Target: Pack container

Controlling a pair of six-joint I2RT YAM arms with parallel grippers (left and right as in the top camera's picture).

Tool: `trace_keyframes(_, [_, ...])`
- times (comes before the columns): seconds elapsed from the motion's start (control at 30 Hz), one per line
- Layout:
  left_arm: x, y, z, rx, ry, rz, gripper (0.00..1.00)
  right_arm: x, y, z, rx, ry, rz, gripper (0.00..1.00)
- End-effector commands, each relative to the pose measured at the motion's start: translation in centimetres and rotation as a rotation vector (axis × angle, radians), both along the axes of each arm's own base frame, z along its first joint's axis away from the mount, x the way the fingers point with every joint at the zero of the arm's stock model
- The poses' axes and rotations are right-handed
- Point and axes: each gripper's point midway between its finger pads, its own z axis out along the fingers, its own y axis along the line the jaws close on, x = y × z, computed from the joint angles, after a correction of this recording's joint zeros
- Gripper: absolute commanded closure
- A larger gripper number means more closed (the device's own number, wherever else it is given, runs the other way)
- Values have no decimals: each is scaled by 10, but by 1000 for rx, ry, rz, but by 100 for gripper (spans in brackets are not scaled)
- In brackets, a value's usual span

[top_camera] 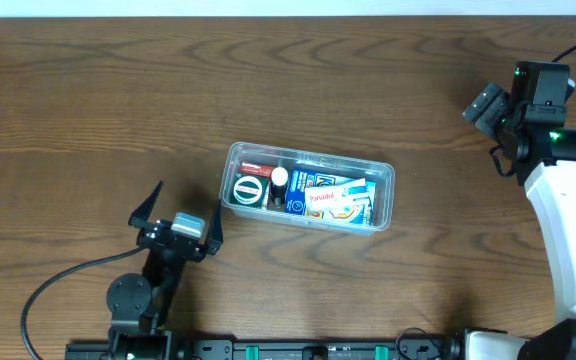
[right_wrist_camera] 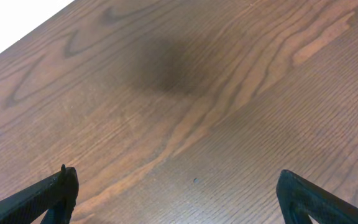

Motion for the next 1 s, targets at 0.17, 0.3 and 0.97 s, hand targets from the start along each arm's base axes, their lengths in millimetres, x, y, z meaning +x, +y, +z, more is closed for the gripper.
trace_keyframes(0.17, [-3, 13, -25, -3, 43, 50, 2, -1, -3, 1, -13, 3, 0, 1])
trace_keyframes(0.3, [-8, 18, -45, -6, 120, 70, 2, -1, -3, 1, -13, 3, 0, 1])
trace_keyframes(0.97, [-8, 19, -43, -25, 117, 77, 2, -1, -3, 1, -13, 3, 0, 1])
